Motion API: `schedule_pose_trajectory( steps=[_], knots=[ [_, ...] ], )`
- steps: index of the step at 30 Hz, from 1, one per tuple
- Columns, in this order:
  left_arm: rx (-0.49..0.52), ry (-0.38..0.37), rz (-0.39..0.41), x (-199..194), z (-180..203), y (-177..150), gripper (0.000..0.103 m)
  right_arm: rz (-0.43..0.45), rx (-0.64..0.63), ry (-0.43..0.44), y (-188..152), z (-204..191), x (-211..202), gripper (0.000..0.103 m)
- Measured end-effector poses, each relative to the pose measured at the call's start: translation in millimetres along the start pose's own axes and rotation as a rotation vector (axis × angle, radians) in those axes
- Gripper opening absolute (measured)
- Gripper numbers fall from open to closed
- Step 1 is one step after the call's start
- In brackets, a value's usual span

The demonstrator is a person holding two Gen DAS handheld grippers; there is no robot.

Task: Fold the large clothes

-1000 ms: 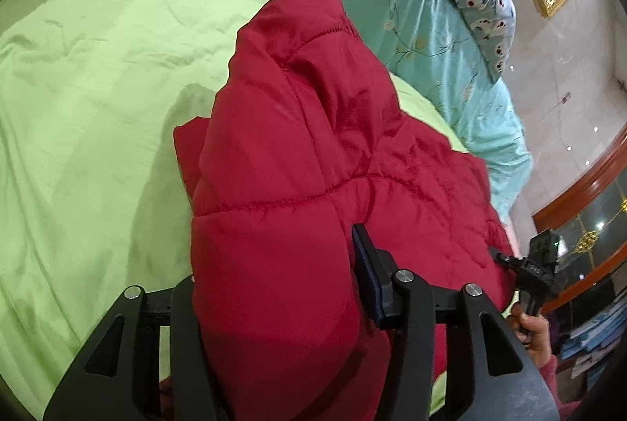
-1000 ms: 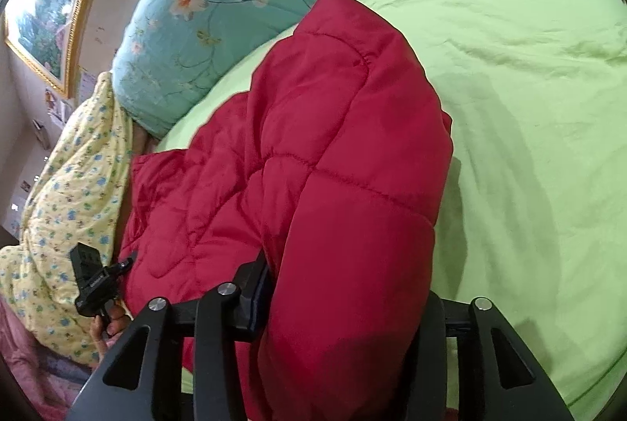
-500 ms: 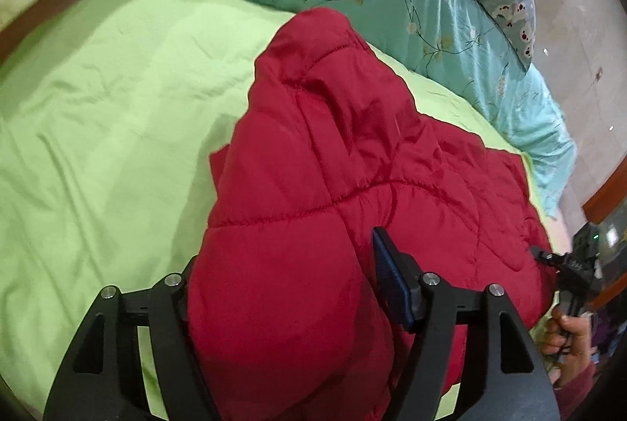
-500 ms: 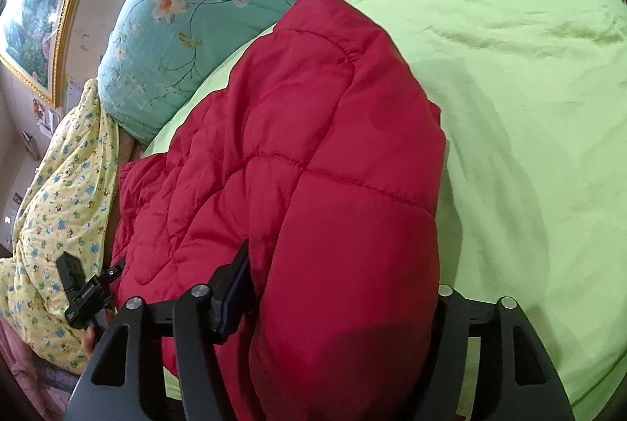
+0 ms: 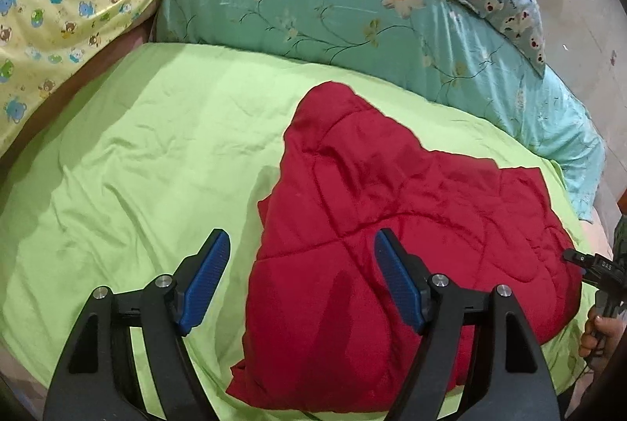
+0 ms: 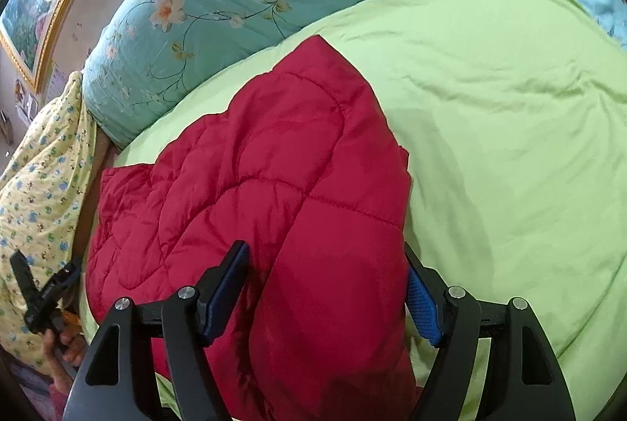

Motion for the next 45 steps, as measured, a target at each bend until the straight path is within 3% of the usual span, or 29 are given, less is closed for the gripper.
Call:
schedule_pose_trajectory(
  steps=[15, 22, 29, 35, 39, 45],
  knots=[
    [0.043, -0.071, -0.024, -11.5, 52.4, -11.3, 0.076, 0.074, -0.087, -0.056, 12.8, -9.1, -26.5, 0.076],
    [0.066, -0.116, -0.060, -14.4, 82.2, -24.2, 0.076, 0.126, -0.205, -0.057, 16.5, -40.9, -37.7, 0.077],
    [0.104, -0.153, -0.091, -12.6, 106.1, -38.0, 0.076, 0.088, -0.286, -0.001, -0.9, -79.2, -24.3, 0.079],
    [0.130, -0.121, -0.136, 7.5, 109.3, -50.7, 0.076, 0.026, -0.331, 0.041, -20.9, -100.7, 0.1, 0.080],
    [0.140, -0.097, -0.141, 22.6, 106.2, -50.8, 0.076, -0.019, -0.366, 0.036, -31.6, -103.0, 24.3, 0.080],
    [0.123, -0.052, -0.157, 58.7, 99.8, -40.9, 0.076, -0.048, -0.387, -0.003, -20.6, -96.4, 53.1, 0.081]
  ],
)
Point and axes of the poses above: each gripper's, at about its wrist camera, not at the fingertips, and x roughly the way its jaws point, z to its right, y to its top, the point moved 10 cm from there along x, roughly the way its jaws point, and after that the axes turned 14 degrees about z, right-handed, at the moved point
